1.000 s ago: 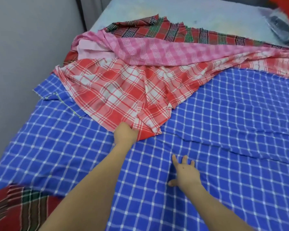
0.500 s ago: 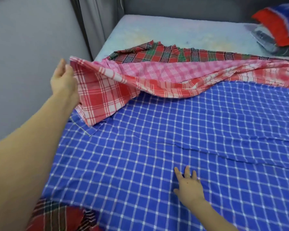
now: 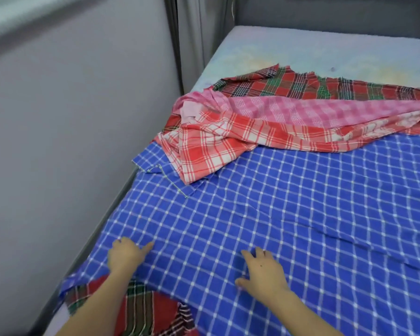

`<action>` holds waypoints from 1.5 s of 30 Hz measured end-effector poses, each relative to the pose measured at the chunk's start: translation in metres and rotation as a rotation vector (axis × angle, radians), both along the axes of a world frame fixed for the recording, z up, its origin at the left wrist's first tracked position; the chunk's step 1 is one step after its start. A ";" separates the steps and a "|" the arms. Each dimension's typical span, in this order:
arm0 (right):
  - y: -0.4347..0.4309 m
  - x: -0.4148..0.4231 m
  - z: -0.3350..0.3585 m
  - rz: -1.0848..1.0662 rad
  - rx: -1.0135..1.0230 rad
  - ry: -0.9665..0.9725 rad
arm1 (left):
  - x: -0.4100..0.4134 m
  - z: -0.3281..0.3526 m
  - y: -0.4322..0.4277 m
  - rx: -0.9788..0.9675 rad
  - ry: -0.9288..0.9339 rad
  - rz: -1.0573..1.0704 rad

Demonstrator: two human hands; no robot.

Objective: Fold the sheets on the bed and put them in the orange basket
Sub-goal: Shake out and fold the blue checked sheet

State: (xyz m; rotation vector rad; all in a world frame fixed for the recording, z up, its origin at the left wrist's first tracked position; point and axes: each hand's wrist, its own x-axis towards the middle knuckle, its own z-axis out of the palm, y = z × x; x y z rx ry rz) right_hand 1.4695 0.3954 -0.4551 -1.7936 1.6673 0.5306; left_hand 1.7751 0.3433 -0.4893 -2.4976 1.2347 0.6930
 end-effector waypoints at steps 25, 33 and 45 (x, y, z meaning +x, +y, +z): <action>0.116 0.199 0.003 -0.228 0.206 -0.684 | 0.129 0.050 0.166 0.331 0.002 -0.557; 0.127 0.257 -0.010 0.106 0.198 -0.486 | 0.138 0.008 0.147 -0.308 0.417 0.743; 0.126 0.205 0.103 -0.370 -0.292 -0.472 | 0.058 0.177 0.075 -0.643 1.303 0.736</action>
